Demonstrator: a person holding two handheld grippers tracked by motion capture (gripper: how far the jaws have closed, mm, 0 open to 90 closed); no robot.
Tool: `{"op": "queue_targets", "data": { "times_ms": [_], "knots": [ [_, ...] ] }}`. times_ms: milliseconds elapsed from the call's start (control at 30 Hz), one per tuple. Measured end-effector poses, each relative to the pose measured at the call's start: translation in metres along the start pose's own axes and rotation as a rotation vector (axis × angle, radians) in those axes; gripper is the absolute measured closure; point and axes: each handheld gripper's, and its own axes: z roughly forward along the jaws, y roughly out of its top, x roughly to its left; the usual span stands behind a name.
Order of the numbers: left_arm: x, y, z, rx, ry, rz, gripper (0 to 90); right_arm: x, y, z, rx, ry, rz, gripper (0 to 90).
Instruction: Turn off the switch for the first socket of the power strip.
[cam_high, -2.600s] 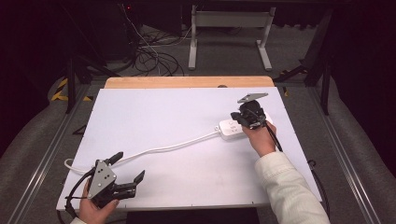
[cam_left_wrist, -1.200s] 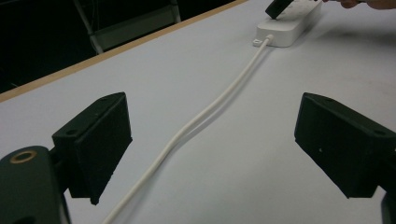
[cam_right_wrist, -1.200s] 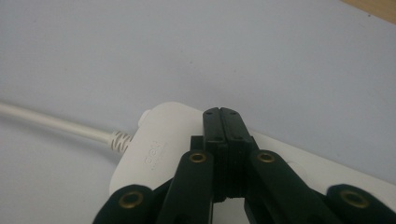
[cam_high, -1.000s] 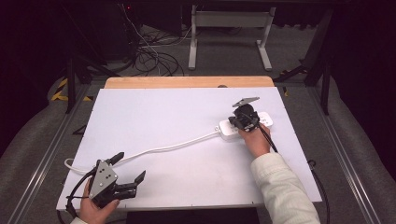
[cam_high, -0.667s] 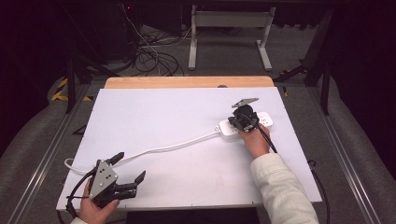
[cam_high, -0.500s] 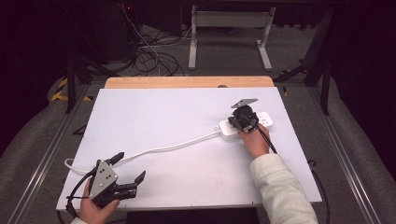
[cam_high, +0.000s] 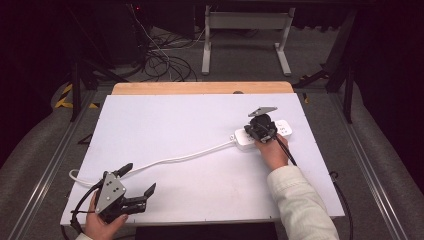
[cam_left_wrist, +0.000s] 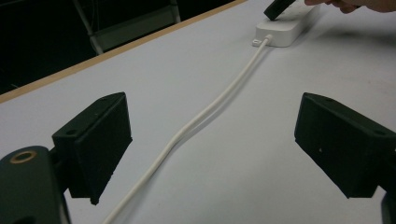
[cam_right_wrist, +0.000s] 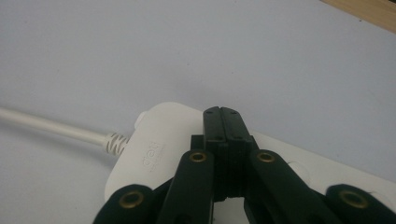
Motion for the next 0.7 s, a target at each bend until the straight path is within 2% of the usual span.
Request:
{"op": "queue_targets", "data": {
  "times_ms": [333, 467, 500, 533, 567, 600, 633, 700],
  "knots": [
    [-0.001, 0.0, 0.001, 0.001, -0.007, -0.006, 11.3, -0.001, 0.0, 0.001, 0.006, 0.006, 0.019, 90.0],
    [0.0, 0.0, 0.0, 0.001, -0.002, 0.001, 11.3, 0.003, 0.004, 0.0, 0.02, -0.022, -0.016, 90.0],
    [0.0, 0.0, 0.0, -0.001, -0.003, -0.011, 11.3, 0.003, 0.004, 0.0, 0.02, -0.022, -0.016, 90.0],
    [0.0, 0.0, 0.0, -0.001, 0.0, -0.009, 11.3, 0.003, 0.007, -0.005, 0.008, -0.037, -0.007, 90.0],
    [0.001, 0.0, 0.0, 0.0, 0.002, -0.009, 11.3, 0.001, 0.01, -0.018, -0.072, -0.018, 0.029, 90.0],
    [0.001, 0.0, 0.001, 0.001, 0.0, -0.012, 11.3, 0.001, 0.01, -0.018, -0.072, -0.018, 0.029, 90.0],
    [0.001, -0.001, 0.001, 0.001, -0.001, -0.02, 11.3, 0.002, 0.014, -0.029, -0.104, -0.004, 0.021, 90.0],
    [0.001, 0.0, 0.001, 0.001, 0.004, -0.01, 11.3, 0.003, 0.014, -0.032, -0.109, -0.003, 0.009, 90.0]
  ]
}}
